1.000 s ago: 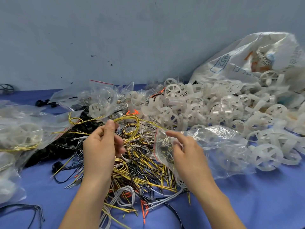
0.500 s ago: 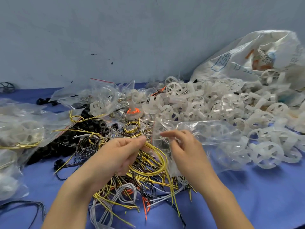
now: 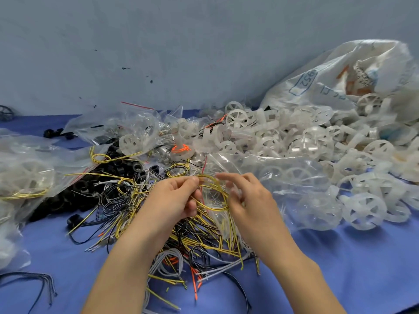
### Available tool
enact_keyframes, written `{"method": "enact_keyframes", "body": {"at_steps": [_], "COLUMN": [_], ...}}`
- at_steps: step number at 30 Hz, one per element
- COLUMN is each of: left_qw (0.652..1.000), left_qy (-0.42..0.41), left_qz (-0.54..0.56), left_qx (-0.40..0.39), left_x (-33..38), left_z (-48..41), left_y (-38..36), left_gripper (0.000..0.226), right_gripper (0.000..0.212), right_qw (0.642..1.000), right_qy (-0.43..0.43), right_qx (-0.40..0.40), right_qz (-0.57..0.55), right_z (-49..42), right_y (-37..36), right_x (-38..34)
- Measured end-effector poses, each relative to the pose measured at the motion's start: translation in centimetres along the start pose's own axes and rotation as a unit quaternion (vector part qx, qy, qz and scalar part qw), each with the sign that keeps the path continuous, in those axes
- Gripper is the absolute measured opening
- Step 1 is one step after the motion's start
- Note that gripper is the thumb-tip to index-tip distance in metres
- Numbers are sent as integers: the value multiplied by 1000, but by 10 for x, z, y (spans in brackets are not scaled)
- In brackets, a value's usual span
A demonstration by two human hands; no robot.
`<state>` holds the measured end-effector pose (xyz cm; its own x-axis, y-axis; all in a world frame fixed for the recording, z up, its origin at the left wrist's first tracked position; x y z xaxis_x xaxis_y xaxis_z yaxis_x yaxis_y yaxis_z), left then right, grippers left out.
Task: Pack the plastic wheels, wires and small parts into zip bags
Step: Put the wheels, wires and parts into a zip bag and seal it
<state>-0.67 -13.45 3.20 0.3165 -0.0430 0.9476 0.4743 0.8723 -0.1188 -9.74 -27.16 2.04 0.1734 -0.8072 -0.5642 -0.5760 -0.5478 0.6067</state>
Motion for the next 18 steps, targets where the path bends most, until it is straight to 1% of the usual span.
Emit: {"method": "enact_keyframes", "body": {"at_steps": [2,4,6,9,11,13,15,18], "left_qw": [999,994,984,971,960,952,954,964], "left_qy": [-19,-46,-74,-111,-130,-134,-124,-109], "left_qz": [-31,-97,-160,-213,-247,-273,-268,-237], "left_qx": [0,-3,-7,3,23,41,45,44], "left_x": [1,3,5,9,10,9,7,6], "left_z": [1,2,4,7,9,9,9,8], "left_y": [-3,-6,-8,-10,-11,-13,-17,-21], "left_gripper": [15,18,20,21,22,24,25,25], "right_gripper": [53,59,53,35,30,28,27,26], "right_qw": [1000,1000,1000,998,995,994,994,995], "right_qy": [8,-4,-4,34,48,57,65,71], "right_qx": [15,19,17,9,20,47,57,49], "right_qz": [12,15,20,56,80,77,61,58], "right_z": [1,1,1,1,-1,-4,-6,-5], "right_y": [1,2,4,9,13,17,17,15], "right_x": [0,0,0,-4,-7,-9,-11,-14]}}
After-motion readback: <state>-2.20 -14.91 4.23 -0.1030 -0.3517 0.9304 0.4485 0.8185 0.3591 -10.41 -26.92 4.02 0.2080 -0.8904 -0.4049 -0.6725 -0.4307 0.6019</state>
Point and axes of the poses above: each hand's wrist, its own z-axis away from the middle knuckle, its own y-axis out of the back of the hand, x = y × z, the point moved 2 cm from there along -z, towards the middle knuckle, and after that the axes turned 12 degrees about y, right-handed, at the moved point
